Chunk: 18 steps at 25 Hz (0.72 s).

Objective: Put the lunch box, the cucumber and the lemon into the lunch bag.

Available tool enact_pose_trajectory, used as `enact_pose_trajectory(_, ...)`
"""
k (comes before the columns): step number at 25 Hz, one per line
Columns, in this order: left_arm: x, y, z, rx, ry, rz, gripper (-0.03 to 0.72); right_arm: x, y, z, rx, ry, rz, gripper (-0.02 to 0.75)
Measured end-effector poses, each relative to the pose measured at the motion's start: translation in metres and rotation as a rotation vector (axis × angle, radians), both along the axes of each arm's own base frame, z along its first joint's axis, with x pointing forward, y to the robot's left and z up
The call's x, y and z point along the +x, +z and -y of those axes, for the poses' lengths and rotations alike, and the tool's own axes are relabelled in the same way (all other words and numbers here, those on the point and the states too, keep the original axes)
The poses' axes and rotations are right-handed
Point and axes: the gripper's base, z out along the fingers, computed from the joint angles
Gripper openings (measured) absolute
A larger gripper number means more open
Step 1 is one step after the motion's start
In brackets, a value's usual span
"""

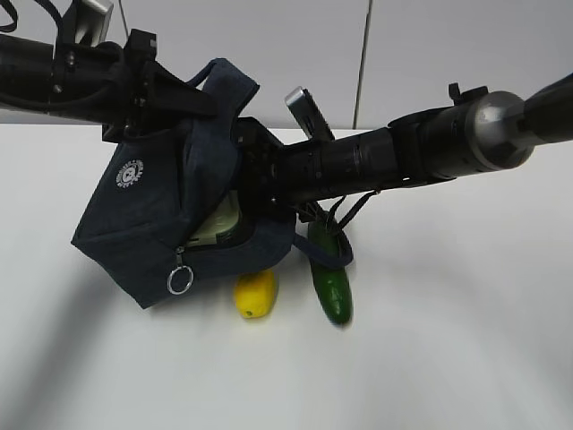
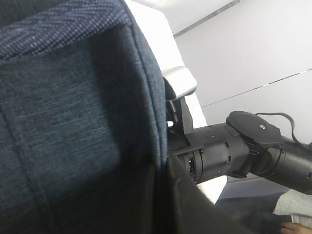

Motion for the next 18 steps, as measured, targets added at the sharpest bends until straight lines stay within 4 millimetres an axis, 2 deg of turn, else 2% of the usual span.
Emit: enact_pose_trajectory(18,0.0014,-0.0022,-0.0003,0.006,0.008,-0.002,-0.006,-0.0016,0.0078,0.0006,0.084,0.043,-0.015,0.423)
